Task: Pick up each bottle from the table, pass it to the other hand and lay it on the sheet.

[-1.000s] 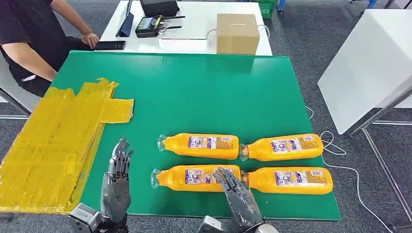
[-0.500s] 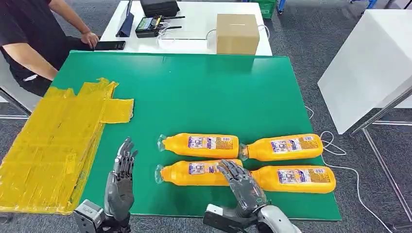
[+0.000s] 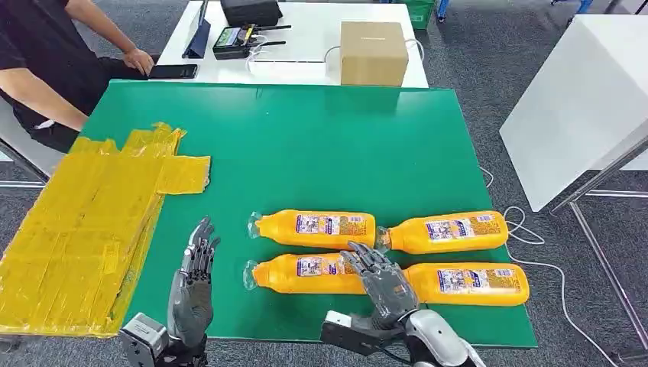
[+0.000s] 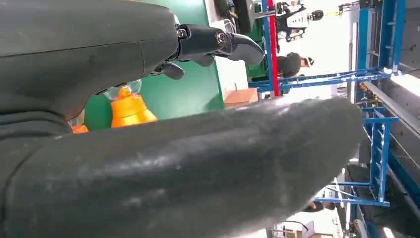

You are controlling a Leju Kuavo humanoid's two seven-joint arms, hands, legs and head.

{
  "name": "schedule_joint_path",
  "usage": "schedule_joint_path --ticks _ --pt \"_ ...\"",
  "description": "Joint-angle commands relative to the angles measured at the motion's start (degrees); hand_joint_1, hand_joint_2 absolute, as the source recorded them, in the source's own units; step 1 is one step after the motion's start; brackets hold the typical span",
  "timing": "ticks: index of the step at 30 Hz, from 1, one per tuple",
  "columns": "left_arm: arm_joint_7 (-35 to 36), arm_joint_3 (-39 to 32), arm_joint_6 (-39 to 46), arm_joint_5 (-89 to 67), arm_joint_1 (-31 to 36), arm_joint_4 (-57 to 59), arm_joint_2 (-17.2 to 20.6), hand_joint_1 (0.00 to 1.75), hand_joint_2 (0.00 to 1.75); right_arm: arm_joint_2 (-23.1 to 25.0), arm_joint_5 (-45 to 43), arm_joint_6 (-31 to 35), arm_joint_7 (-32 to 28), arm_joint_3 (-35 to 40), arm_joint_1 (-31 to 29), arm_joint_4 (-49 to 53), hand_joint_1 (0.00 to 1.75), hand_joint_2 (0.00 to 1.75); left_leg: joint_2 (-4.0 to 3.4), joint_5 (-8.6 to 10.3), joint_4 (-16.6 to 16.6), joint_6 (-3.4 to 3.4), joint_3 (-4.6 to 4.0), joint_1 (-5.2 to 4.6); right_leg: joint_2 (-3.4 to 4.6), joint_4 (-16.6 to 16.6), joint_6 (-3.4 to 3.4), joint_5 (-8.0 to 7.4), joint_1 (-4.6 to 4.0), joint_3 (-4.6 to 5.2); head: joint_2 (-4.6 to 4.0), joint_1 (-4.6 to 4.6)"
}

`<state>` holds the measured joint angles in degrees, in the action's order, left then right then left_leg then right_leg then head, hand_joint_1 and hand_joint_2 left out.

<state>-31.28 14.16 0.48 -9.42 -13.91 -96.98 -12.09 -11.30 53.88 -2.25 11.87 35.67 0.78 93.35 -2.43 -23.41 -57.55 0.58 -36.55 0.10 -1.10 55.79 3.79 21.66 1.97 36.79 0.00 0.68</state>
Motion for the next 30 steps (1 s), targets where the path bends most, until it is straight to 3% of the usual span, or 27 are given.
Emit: schedule_joint_path --ticks 1,2,7,8,10,13,16,19,20,21,24,28,30 --pt "-0.1 0.1 -0.8 0.2 2.7 4.9 0.7 0.00 0.00 0.7 -1.7 -3.3 -0.6 2.5 -7.4 -11.0 0.00 1.75 0.09 -0.17 0.1 -0.06 0.54 0.12 0.19 -0.1 -0.27 0.09 -0.09 -0.50 0.00 0.00" --pt "-0.1 0.2 -1.0 0.2 3.0 5.2 0.7 0.00 0.00 0.9 -1.8 -4.0 -0.6 3.2 -8.6 -12.8 0.00 1.75 0.05 -0.05 0.1 -0.03 0.27 0.07 0.10 -0.1 -0.15 0.01 -0.06 -0.25 0.00 0.00" --pt "-0.1 0.4 -1.0 0.2 3.4 5.6 0.7 0.00 0.00 1.7 -2.0 -4.9 -1.0 4.7 -10.9 -16.3 0.00 1.75 0.08 -0.16 0.1 -0.06 0.57 0.15 0.21 -0.1 -0.28 0.08 -0.12 -0.53 0.00 0.00" --pt "-3.5 0.0 -1.7 1.7 4.0 5.0 0.2 0.00 0.00 0.5 -0.3 -4.8 -0.3 7.4 -13.7 -16.7 0.00 1.75 0.05 -0.04 0.1 0.00 0.35 0.06 0.14 -0.1 -0.18 0.01 -0.05 -0.32 0.00 0.00" --pt "-2.4 -0.2 -2.1 1.6 5.0 4.2 -0.4 0.00 0.00 -0.7 -2.6 -8.2 0.5 8.0 -16.1 -15.5 0.00 1.75 0.03 -0.17 0.0 -0.02 0.52 0.13 0.25 0.0 -0.27 0.09 -0.11 -0.47 0.00 0.00" --pt "-2.2 -0.2 -2.2 1.6 5.2 4.3 -0.5 0.00 0.00 -1.0 -2.6 -9.8 0.6 9.0 -17.0 -16.4 0.00 1.75 0.04 -0.01 0.0 0.02 0.21 0.04 0.11 0.0 -0.13 -0.01 -0.03 -0.19 0.00 0.02" --pt "-2.2 -0.2 -2.2 1.6 5.2 4.8 -0.5 0.00 0.00 -1.0 -2.6 -9.9 0.4 9.8 -17.1 -17.6 0.00 1.75 0.16 -0.12 0.0 0.00 0.54 0.13 0.11 -0.1 -0.26 0.10 -0.11 -0.55 0.00 -0.02" --pt "0.9 0.5 -1.9 0.7 5.4 6.6 0.3 0.00 0.00 -1.6 -8.2 -15.0 -2.7 13.4 -18.2 -21.6 0.00 1.75 0.14 -0.17 0.0 0.00 0.58 0.14 0.15 -0.1 -0.27 0.13 -0.11 -0.57 0.00 0.00" --pt "0.0 0.6 -1.4 1.0 5.3 7.8 0.6 0.00 0.00 -1.9 -8.4 -14.6 -4.5 16.4 -19.2 -24.5 0.40 1.75 0.12 -0.06 0.1 0.01 0.47 0.10 0.08 -0.1 -0.19 0.05 -0.07 -0.47 0.00 -0.02" --pt "-0.6 0.8 -1.2 1.2 5.3 8.4 0.7 0.00 0.00 -2.2 -9.6 -14.4 -5.7 17.9 -20.0 -25.8 1.66 1.75 0.16 -0.11 0.1 0.00 0.58 0.13 0.09 -0.1 -0.24 0.10 -0.10 -0.59 0.00 0.00" --pt "-0.8 1.0 -1.1 1.3 5.5 8.7 0.9 0.00 0.00 -3.0 -10.5 -14.6 -6.3 19.0 -20.7 -25.8 1.66 1.75 0.08 0.00 0.1 0.02 0.38 0.06 0.04 -0.1 -0.14 0.01 -0.05 -0.37 0.00 0.00" --pt "-0.8 1.2 -1.1 1.3 5.6 8.4 0.9 0.00 0.00 -3.3 -11.2 -14.9 -5.8 19.3 -21.1 -25.1 1.66 1.75 -0.06 -0.17 0.1 -0.08 0.78 0.07 0.12 -0.1 -0.17 0.05 -0.07 -0.66 0.00 0.00" --pt "-0.7 1.3 -1.1 1.4 5.7 8.4 1.1 0.00 0.00 -4.3 -12.0 -16.4 -5.8 21.1 -22.1 -24.6 1.75 1.75 -0.07 -0.24 0.1 -0.10 1.01 0.13 0.14 -0.1 -0.29 0.10 -0.12 -0.88 0.00 0.00"
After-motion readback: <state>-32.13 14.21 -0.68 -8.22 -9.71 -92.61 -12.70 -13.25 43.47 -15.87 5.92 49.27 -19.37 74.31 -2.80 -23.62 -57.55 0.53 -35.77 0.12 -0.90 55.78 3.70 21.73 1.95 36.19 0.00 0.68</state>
